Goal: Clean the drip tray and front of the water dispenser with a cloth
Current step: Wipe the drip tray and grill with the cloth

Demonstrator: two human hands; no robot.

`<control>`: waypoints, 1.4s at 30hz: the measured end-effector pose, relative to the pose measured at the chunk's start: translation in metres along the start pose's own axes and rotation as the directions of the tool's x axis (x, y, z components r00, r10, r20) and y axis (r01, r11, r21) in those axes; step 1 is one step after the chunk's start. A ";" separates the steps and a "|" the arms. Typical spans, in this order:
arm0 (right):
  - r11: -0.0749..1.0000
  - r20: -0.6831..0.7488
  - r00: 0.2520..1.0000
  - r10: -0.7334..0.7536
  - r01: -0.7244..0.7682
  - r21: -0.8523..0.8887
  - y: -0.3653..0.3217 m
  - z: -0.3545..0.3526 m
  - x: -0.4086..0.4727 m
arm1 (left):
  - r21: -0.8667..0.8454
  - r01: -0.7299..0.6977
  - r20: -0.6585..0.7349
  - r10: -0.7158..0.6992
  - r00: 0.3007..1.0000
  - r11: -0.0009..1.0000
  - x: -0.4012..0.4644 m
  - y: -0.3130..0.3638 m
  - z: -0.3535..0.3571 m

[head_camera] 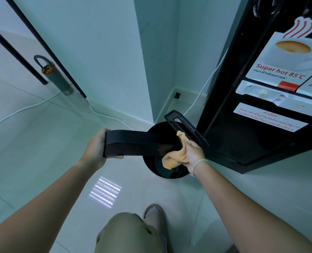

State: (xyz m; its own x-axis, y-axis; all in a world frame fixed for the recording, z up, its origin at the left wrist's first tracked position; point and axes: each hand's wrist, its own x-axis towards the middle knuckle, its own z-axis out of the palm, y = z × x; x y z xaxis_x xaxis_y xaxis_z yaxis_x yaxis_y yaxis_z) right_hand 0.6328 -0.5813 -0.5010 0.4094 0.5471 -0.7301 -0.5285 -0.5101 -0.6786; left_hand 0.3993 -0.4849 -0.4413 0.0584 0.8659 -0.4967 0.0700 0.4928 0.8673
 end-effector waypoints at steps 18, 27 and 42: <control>0.493 0.293 0.585 -0.756 0.804 -0.332 0.010 0.055 -0.071 | -0.105 0.138 0.121 -0.125 0.985 0.985 -0.018 -0.021 0.075; 0.412 0.328 0.569 -0.754 0.799 -0.437 -0.007 0.051 -0.059 | 0.068 0.031 0.148 -0.041 0.988 0.997 -0.018 -0.016 0.066; 0.874 -0.024 0.934 -0.356 0.324 -0.361 -0.043 0.001 0.006 | 0.003 0.035 0.093 -0.035 0.995 0.999 -0.009 -0.008 0.025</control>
State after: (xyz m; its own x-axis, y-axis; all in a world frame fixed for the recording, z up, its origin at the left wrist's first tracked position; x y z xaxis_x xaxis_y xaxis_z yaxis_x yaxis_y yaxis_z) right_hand 0.6576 -0.5550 -0.4762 0.5886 0.6768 -0.4421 -0.0611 -0.5080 -0.8592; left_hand 0.4235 -0.4987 -0.4446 0.1478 0.8366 -0.5274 0.0751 0.5223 0.8495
